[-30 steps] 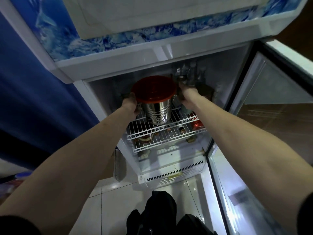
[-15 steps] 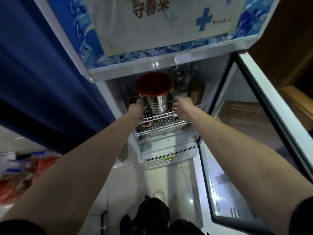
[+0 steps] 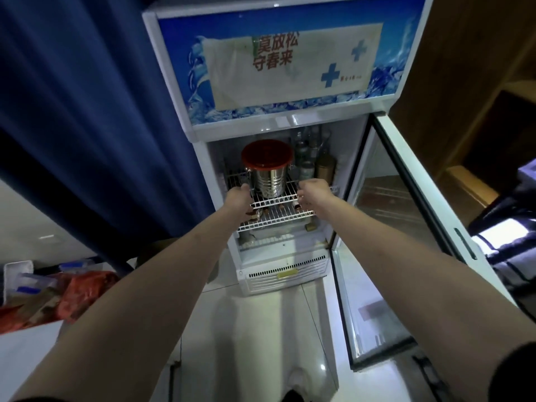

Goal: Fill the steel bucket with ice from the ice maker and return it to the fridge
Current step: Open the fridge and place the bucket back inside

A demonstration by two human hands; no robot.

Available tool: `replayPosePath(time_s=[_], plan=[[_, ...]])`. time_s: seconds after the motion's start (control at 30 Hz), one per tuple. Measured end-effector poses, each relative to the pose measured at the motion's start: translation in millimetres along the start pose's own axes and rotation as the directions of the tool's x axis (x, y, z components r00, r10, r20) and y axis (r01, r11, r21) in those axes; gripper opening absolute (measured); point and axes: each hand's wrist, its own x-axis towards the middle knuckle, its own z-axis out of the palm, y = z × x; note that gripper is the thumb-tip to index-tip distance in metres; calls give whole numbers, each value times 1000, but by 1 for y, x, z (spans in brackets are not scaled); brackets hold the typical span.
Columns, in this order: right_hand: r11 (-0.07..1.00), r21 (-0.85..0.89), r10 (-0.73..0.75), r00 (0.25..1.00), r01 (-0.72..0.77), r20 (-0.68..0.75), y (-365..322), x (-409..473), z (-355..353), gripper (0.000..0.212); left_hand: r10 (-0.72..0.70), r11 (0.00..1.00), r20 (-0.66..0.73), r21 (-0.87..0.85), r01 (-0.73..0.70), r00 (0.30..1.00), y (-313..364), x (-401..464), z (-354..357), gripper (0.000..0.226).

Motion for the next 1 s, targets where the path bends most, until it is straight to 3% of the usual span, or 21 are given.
replayPosePath(time_s=[0.13,0.23,0.33,0.47,0.6,0.73,0.87,0.93,1.0], plan=[[997,-47,-67,996,64,-53,-1,-43,-12,25,56,998,35,14,-57,998,-14,-45,-6,48],[985,-99,-144,988,139,-53,-3,-81,-26,36,84,996,45,-5,-84,995,-23,-79,-7,29],[982,-106,-163,984,155,-67,-5,-117,-47,20,138,990,60,18,-140,989,-30,-109,-8,25],[976,-121,-197,970,181,-140,-1,-146,-82,26,196,979,67,50,-200,978,-36,-139,-3,38],[974,-119,-214,954,193,-208,2,-168,-119,23,261,963,79,48,-265,962,-37,-162,12,27],[947,-225,-287,920,230,-267,6,-176,-156,20,276,959,104,33,-281,956,-35,-179,40,22],[857,-457,-423,830,236,-364,7,-191,-200,27,303,952,136,-4,-306,943,-28,-188,71,18],[852,-488,-412,816,188,-405,17,-184,-224,32,301,953,144,2,-304,943,-26,-189,86,23],[843,-526,-372,830,115,-415,28,-176,-242,21,293,955,154,3,-297,944,-27,-189,100,26]])
